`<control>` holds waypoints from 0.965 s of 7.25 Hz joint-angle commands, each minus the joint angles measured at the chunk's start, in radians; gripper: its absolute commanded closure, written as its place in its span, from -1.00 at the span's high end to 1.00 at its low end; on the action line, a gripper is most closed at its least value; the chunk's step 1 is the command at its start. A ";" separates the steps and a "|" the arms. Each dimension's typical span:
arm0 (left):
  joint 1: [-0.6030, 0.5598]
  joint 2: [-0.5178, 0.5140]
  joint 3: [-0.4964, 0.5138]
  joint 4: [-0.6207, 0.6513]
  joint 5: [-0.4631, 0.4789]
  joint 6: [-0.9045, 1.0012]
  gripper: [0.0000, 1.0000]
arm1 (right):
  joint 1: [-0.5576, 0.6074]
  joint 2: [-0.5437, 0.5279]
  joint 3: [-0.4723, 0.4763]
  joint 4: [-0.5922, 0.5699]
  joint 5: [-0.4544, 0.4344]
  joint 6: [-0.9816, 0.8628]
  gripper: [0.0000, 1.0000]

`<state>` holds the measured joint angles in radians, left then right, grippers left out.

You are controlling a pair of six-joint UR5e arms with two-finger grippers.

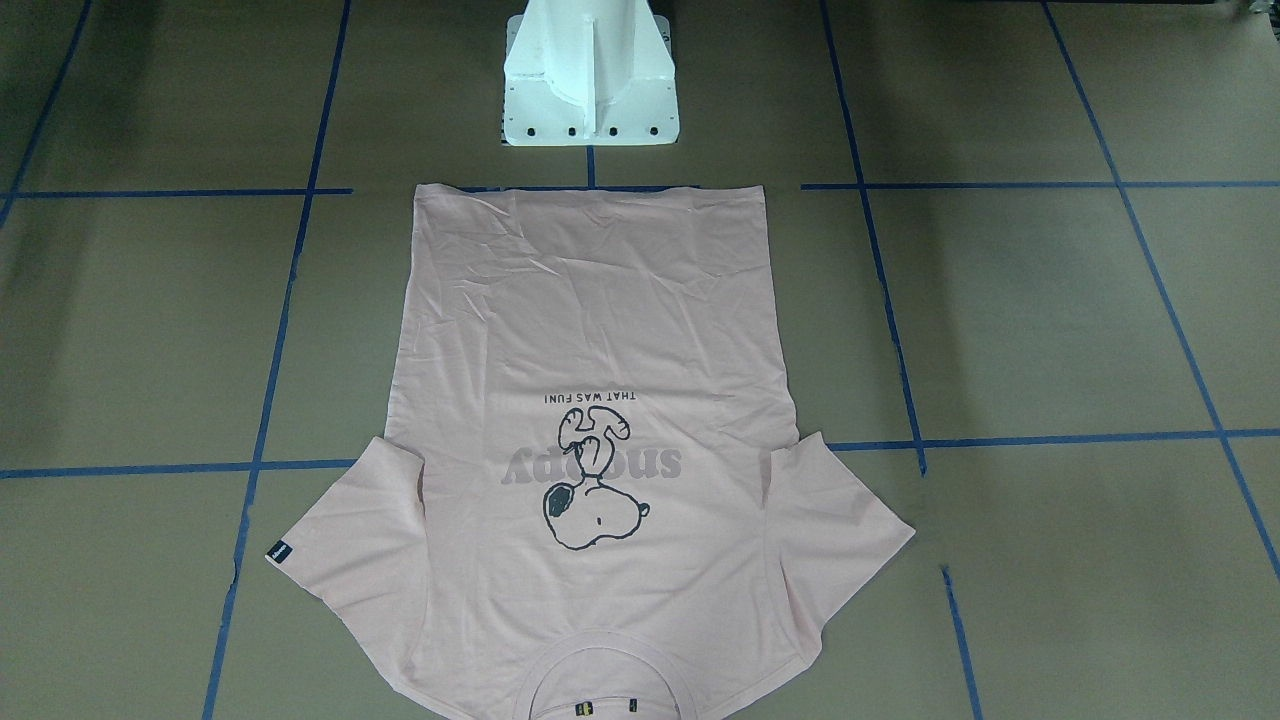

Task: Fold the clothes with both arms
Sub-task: 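Move the right gripper toward the sleeve nearest it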

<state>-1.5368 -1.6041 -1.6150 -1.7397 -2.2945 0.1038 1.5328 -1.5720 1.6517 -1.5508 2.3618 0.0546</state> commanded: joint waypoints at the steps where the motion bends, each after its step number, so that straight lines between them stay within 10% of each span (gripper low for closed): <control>1: 0.003 -0.086 -0.011 -0.014 -0.041 -0.001 1.00 | -0.089 0.155 -0.018 0.009 -0.018 0.045 1.00; 7: 0.214 -0.238 0.131 -0.277 -0.049 -0.171 1.00 | -0.402 0.453 -0.339 0.408 -0.071 0.406 1.00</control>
<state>-1.3509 -1.8088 -1.5288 -1.9834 -2.3453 -0.0346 1.1916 -1.1860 1.4240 -1.2884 2.3341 0.3281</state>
